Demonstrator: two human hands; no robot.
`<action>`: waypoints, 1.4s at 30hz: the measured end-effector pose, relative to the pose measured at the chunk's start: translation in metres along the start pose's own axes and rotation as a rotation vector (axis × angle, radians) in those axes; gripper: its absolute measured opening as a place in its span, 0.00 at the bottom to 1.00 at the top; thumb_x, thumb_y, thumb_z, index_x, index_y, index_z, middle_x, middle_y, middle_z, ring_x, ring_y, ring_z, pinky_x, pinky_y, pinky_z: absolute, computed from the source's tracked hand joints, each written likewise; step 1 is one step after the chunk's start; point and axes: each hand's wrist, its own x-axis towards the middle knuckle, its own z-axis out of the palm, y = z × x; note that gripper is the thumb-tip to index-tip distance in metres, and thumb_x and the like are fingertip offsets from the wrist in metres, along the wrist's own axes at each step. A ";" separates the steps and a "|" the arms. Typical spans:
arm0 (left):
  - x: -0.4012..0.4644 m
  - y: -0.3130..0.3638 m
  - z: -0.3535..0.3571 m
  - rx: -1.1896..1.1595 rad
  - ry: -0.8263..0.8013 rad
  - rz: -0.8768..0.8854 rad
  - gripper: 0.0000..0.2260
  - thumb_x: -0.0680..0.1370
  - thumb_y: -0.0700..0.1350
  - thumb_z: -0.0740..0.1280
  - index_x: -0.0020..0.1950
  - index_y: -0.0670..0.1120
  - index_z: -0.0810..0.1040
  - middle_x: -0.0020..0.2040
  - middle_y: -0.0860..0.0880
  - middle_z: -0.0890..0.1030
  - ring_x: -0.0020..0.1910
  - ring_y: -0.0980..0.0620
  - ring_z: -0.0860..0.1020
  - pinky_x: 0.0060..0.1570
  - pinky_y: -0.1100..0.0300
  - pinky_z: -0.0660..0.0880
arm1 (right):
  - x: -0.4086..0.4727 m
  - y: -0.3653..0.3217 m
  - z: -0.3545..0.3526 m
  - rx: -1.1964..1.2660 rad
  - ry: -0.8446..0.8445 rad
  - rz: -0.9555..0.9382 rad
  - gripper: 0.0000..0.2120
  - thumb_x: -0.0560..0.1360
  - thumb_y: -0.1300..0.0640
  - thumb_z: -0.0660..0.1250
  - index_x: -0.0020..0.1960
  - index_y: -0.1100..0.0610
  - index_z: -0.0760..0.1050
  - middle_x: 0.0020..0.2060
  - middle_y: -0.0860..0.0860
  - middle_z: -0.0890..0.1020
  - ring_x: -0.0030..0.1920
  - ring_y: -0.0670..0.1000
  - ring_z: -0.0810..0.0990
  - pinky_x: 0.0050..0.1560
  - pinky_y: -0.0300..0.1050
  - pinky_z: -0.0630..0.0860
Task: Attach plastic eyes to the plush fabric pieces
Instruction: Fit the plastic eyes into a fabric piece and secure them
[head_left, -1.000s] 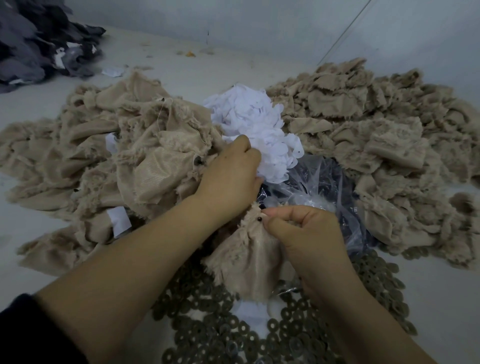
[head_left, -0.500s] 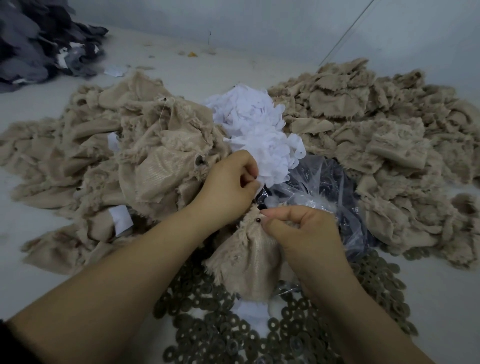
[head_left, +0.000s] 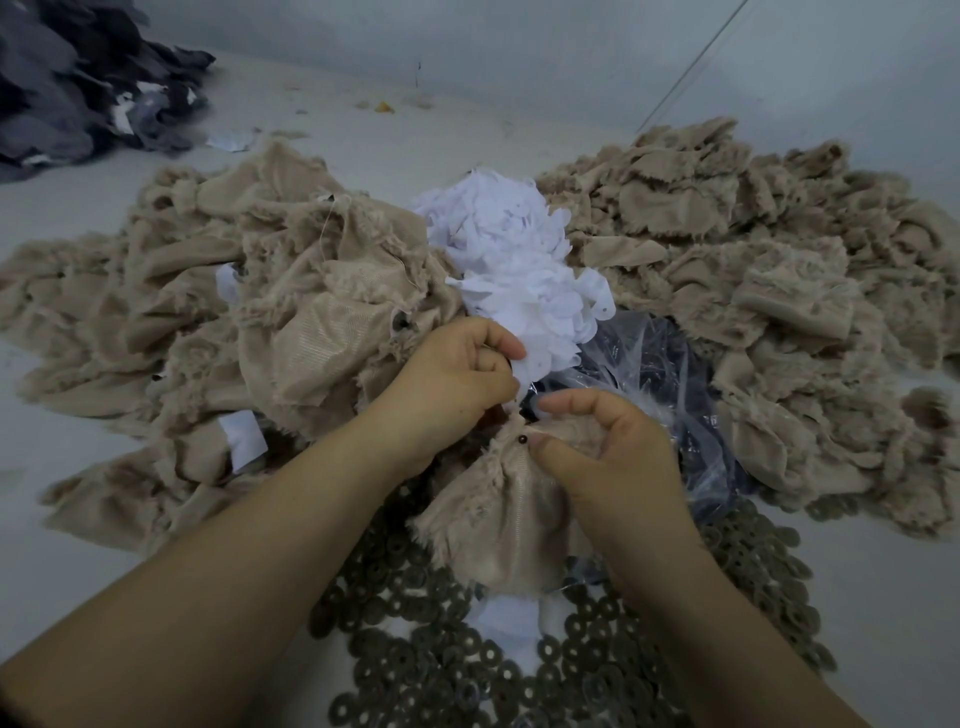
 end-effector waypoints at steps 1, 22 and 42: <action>0.001 0.000 -0.001 0.004 -0.016 -0.007 0.11 0.76 0.28 0.64 0.55 0.38 0.77 0.30 0.46 0.73 0.32 0.49 0.72 0.35 0.61 0.70 | 0.001 0.001 -0.001 -0.014 -0.005 -0.003 0.11 0.71 0.63 0.75 0.47 0.48 0.82 0.37 0.30 0.82 0.47 0.42 0.79 0.36 0.41 0.78; 0.015 0.003 -0.021 0.110 -0.259 -0.099 0.18 0.80 0.30 0.58 0.65 0.44 0.78 0.31 0.46 0.70 0.28 0.52 0.64 0.31 0.58 0.61 | 0.047 -0.010 0.014 0.415 -0.178 0.619 0.13 0.75 0.64 0.69 0.59 0.64 0.81 0.53 0.63 0.85 0.52 0.62 0.83 0.62 0.63 0.77; 0.031 0.010 -0.006 0.002 -0.083 -0.146 0.14 0.81 0.39 0.56 0.54 0.45 0.82 0.20 0.48 0.67 0.19 0.52 0.60 0.23 0.64 0.57 | 0.019 -0.010 0.004 0.244 -0.192 0.442 0.14 0.70 0.70 0.70 0.30 0.58 0.84 0.30 0.57 0.84 0.31 0.54 0.82 0.35 0.46 0.81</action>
